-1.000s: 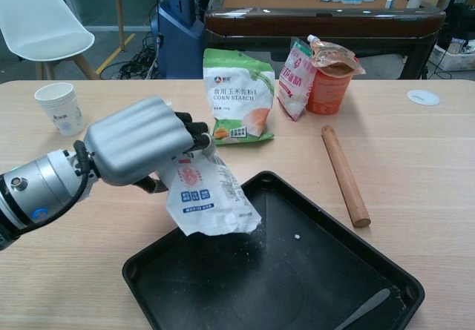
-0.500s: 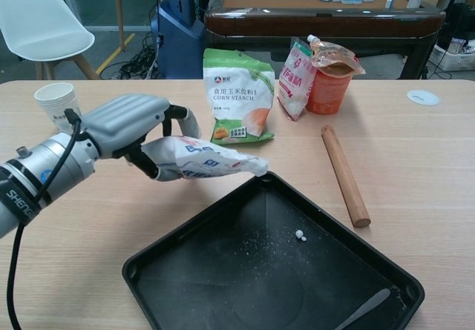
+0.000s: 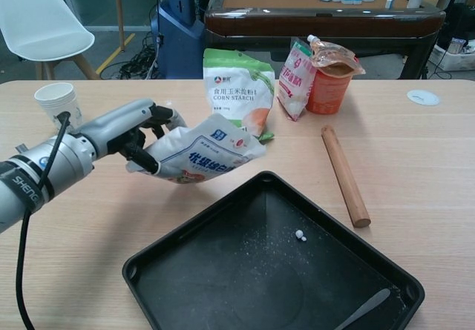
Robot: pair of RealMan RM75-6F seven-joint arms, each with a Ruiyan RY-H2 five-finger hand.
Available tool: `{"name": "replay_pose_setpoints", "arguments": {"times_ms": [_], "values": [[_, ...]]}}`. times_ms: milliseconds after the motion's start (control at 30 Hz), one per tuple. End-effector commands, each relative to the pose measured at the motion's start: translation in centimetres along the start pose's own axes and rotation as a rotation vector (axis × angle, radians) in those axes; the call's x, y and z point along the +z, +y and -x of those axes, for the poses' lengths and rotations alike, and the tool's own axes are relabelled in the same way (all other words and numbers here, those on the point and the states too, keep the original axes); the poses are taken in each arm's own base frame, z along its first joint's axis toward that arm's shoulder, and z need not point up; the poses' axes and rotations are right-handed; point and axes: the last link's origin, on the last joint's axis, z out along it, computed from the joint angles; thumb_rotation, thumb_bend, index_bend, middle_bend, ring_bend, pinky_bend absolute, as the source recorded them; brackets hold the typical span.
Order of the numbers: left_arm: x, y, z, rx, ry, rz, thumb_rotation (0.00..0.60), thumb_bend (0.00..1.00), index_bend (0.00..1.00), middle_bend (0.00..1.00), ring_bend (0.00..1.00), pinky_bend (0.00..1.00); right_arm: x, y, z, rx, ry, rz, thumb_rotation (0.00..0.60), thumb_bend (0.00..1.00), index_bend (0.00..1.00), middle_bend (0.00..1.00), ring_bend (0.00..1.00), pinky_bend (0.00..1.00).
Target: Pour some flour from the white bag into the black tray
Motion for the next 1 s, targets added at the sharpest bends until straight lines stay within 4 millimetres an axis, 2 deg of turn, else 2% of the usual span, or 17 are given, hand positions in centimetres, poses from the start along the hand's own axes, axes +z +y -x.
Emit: {"name": "replay_pose_setpoints", "arguments": {"times_ms": [33,233,500,767,867,1000], "values": [[0.0,-0.5,-0.1,-0.122,-0.034,-0.053,0.600,0.31,0.60,0.75,0.68,0.71,0.0,0.0,0.0,0.000,0.000,0.000,0.600,0.16,0.28,0.33,0.19,0.20],[-0.1,-1.0,-0.2,-0.231,-0.089,-0.115,0.600,0.31,0.58,0.75,0.68,0.71,0.1,-0.1,0.0,0.000,0.000,-0.002,0.600,0.16,0.28,0.33,0.19,0.20],[0.2,-1.6,-0.8,-0.353,-0.126,-0.173,0.600,0.31,0.51,0.70,0.62,0.70,0.1,-0.2,0.0,-0.002,0.000,0.000,0.600,0.16,0.28,0.33,0.19,0.20],[-0.2,-1.8,-0.9,-0.347,-0.145,-0.147,0.600,0.31,0.40,0.58,0.48,0.61,0.2,-0.2,0.1,-0.001,-0.005,0.000,0.600,0.16,0.28,0.33,0.19,0.20],[-0.3,-1.8,-0.7,-0.343,-0.170,-0.148,0.600,0.31,0.33,0.48,0.37,0.57,0.2,-0.3,0.1,-0.001,-0.005,-0.002,0.600,0.16,0.28,0.33,0.19,0.20],[-0.5,-1.8,-0.5,-0.331,-0.188,-0.146,0.600,0.31,0.25,0.39,0.28,0.52,0.2,-0.3,0.1,0.000,-0.005,-0.001,0.600,0.16,0.28,0.33,0.19,0.20]]}}
